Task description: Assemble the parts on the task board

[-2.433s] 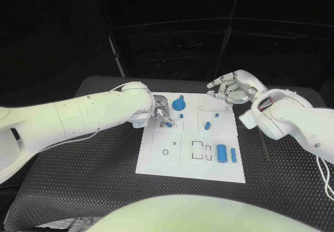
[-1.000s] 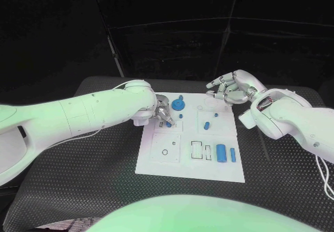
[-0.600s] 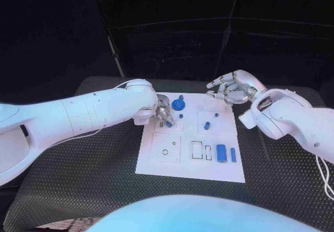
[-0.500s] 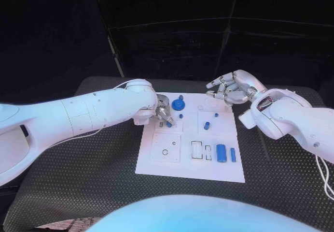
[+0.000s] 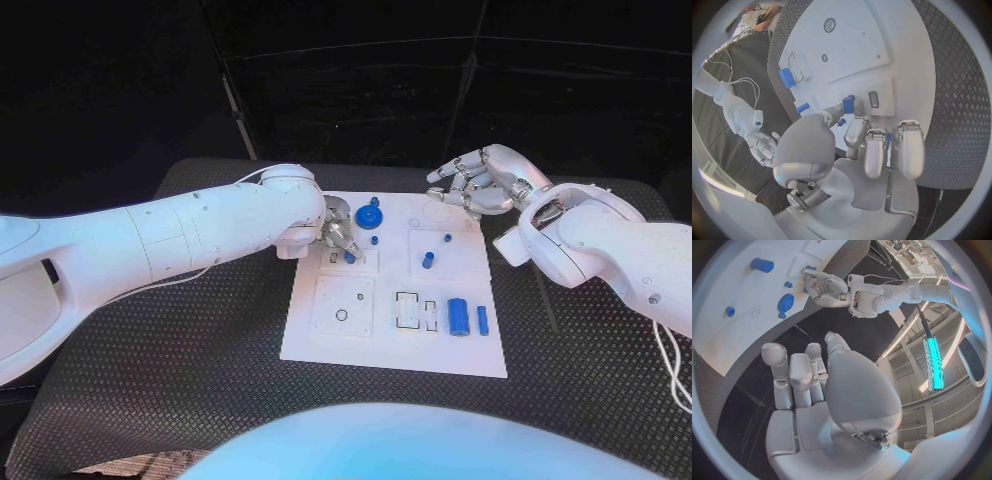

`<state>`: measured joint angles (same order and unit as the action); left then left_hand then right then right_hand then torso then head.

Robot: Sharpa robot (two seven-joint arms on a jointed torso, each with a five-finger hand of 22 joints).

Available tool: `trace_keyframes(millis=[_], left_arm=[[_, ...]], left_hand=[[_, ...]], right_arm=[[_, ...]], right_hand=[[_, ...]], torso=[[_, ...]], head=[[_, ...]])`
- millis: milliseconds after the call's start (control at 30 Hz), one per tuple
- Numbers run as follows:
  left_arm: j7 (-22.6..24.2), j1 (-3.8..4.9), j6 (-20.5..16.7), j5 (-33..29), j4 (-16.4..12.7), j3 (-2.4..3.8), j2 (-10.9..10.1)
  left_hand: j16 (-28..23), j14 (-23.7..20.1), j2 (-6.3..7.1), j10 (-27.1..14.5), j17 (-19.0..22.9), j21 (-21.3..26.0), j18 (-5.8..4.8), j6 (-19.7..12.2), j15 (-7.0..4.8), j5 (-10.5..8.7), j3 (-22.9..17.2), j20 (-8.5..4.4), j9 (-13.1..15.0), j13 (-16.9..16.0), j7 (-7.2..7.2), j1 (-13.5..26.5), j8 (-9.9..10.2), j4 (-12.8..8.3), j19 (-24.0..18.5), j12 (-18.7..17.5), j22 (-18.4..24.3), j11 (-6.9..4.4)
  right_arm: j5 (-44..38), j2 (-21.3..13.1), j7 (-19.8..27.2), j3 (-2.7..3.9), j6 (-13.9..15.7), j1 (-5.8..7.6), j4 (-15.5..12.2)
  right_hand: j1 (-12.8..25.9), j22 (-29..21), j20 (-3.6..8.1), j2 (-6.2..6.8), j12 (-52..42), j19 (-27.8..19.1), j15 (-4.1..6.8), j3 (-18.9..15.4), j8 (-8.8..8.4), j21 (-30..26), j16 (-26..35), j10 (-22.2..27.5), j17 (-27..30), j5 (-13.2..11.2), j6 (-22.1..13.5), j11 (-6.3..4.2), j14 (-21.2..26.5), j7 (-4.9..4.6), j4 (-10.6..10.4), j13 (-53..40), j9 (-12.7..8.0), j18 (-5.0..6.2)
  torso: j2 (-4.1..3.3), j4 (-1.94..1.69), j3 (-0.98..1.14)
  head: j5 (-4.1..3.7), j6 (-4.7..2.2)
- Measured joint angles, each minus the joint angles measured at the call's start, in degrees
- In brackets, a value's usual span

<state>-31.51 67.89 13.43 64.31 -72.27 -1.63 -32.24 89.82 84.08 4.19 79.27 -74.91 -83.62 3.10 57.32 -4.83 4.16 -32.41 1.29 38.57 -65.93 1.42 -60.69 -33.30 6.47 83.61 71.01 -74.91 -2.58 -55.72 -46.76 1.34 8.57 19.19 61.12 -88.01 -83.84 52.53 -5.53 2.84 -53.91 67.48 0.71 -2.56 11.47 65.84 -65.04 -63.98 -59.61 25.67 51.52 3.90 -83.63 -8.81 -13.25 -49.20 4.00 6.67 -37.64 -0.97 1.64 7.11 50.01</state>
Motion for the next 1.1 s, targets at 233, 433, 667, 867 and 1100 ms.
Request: trace_keyframes(millis=[233,433,667,867,1100], left_arm=[[-0.1,-0.16,0.3,0.1,0.0,-0.09,0.1],[-0.2,-0.23,0.6,0.1,0.0,-0.15,0.2],[-0.2,-0.20,0.9,0.0,0.1,-0.13,0.2],[-0.2,-0.19,1.0,0.0,0.4,-0.15,0.3],[-0.1,-0.24,1.1,-0.1,0.5,-0.16,0.3]], left_hand=[[0.0,-0.1,-0.11,0.1,0.0,-0.1,0.00,0.6,-0.30,-0.01,0.4,0.00,0.0,-0.5,-0.39,0.5,-0.1,0.4,0.0,0.4,0.0,-0.06],[0.0,-0.1,-0.20,0.4,0.0,-0.1,0.00,1.1,-0.30,-0.01,0.8,0.00,0.0,-0.7,-0.69,1.2,-0.3,0.8,0.0,0.7,0.0,-0.20],[0.0,-0.1,-0.55,0.4,0.0,-0.1,0.01,1.1,-0.29,-0.01,1.2,-0.08,0.0,-0.7,-0.69,2.0,-0.3,1.2,0.1,0.7,0.0,-0.20],[0.0,-0.1,-0.45,0.5,0.0,-0.1,0.00,1.5,-0.29,0.00,2.3,-0.17,0.1,-0.7,-0.71,3.7,-0.3,2.3,0.2,0.7,0.0,-0.30],[0.0,-0.1,0.45,0.5,0.0,-0.1,0.00,2.0,-0.29,0.04,6.9,-0.17,0.1,-0.8,-0.82,7.7,-0.3,5.4,0.2,0.7,0.0,-0.33]], right_arm=[[0.0,0.0,0.0,0.00,0.0,0.00,0.0],[0.0,0.0,0.0,0.00,0.0,0.00,0.0],[0.0,0.0,0.0,0.00,0.0,0.00,0.0],[0.0,0.0,0.0,0.00,0.0,0.00,0.0],[0.0,0.0,0.0,0.00,0.0,0.00,0.1]], right_hand=[[0.0,0.0,0.00,0.00,0.0,0.0,0.00,0.0,0.00,0.0,0.0,0.0,0.0,0.0,0.0,0.00,0.0,0.00,0.0,0.0,0.0,0.00],[0.0,0.0,0.00,0.00,0.0,0.0,0.00,0.0,0.00,0.0,0.0,0.0,0.0,0.0,0.0,0.00,0.0,0.00,0.0,0.0,0.0,0.00],[0.0,0.0,0.00,0.00,0.0,0.0,0.00,0.0,0.00,0.0,0.0,0.0,0.0,0.0,0.0,0.00,0.0,0.00,0.0,0.0,0.0,0.00],[0.0,-0.2,0.00,0.00,0.1,0.0,0.00,0.0,0.00,0.0,0.3,0.2,0.1,0.2,0.0,-0.22,0.0,0.00,0.0,0.2,0.0,0.00],[0.0,-0.4,0.00,0.00,0.3,0.0,0.00,0.2,0.00,-0.2,0.3,0.2,0.2,0.2,0.0,-0.22,0.0,0.00,-0.2,0.4,0.0,-0.01]], torso=[[0.00,0.00,0.00],[0.00,0.00,0.00],[0.00,0.00,0.01],[-0.01,0.00,0.01],[-0.01,0.00,0.00]], head=[[-0.01,0.00],[0.02,0.00],[0.07,0.00],[0.09,0.00],[0.05,0.00]])
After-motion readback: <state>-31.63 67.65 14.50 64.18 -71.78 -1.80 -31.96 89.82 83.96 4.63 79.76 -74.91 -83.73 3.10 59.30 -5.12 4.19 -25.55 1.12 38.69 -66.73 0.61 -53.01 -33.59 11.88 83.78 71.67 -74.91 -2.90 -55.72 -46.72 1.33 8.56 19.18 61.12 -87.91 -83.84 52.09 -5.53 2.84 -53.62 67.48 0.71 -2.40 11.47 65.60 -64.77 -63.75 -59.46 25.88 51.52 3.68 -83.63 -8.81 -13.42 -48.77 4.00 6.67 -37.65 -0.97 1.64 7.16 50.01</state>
